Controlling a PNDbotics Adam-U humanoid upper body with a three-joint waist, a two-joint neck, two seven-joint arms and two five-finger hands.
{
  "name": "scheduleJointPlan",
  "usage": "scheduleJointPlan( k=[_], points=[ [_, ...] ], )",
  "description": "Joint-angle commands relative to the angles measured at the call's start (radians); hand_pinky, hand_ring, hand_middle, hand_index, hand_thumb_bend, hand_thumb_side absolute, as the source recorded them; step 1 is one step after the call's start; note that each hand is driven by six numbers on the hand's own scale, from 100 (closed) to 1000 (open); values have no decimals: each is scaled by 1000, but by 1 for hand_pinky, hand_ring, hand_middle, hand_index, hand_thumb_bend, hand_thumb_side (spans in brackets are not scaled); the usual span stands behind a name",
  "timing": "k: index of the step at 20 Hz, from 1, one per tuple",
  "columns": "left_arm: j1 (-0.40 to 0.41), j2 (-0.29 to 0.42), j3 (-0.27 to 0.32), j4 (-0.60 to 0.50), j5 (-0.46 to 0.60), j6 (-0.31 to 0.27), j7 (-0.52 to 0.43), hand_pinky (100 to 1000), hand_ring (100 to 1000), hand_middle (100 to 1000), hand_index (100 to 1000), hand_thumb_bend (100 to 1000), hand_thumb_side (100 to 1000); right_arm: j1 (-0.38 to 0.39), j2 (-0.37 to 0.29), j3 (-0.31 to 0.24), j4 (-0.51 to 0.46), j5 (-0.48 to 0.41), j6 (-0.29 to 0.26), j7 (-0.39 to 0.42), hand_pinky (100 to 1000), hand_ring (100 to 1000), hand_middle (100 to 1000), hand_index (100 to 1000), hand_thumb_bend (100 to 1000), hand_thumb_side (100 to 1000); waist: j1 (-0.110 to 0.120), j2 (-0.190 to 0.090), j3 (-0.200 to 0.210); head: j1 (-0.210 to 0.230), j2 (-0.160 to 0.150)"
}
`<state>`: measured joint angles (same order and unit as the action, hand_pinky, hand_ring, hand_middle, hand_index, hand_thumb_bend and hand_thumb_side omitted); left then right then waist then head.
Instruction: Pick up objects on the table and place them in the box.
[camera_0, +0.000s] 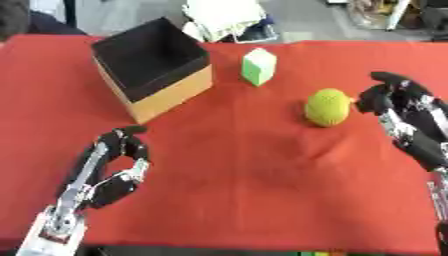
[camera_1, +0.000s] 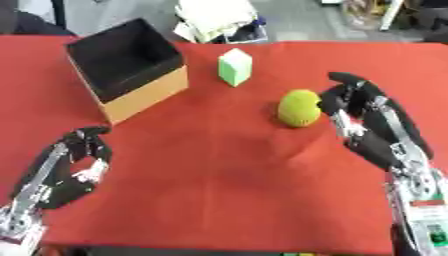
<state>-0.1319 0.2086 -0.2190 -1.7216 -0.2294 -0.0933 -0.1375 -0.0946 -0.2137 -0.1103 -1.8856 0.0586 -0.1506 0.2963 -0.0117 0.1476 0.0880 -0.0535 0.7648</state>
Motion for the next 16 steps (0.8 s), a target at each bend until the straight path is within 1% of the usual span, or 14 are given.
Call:
scheduleJointPlan(
  k=[1, 12, 14, 16],
  points=[
    [-7, 9, 8, -19, 5, 2, 3, 600, 598, 509, 811, 100, 380, -5, -9, -5, -13, -7, -1, 1, 671, 656, 624, 868, 100, 484, 1, -11, -1, -1, 5],
    [-6, 9, 9, -19, 5, 4, 8, 599, 597, 509, 810, 100, 414, -5, -8, -6, -13, -7, 0, 1, 671, 656, 624, 868, 100, 483, 1, -10, -1, 0, 5],
    [-6, 9, 8, -19, 5, 4, 8, 599, 596, 509, 810, 100, 414, -8, -21, -4, -13, -5, -3, 2, 674, 658, 625, 870, 100, 482, 0, -11, 0, 0, 5],
    [-5, 10, 7, -19, 5, 3, 7, 600, 596, 509, 811, 100, 413, -15, -55, 0, -14, -1, -13, 5, 678, 663, 630, 874, 100, 462, -1, -12, 1, -2, 5]
  ],
)
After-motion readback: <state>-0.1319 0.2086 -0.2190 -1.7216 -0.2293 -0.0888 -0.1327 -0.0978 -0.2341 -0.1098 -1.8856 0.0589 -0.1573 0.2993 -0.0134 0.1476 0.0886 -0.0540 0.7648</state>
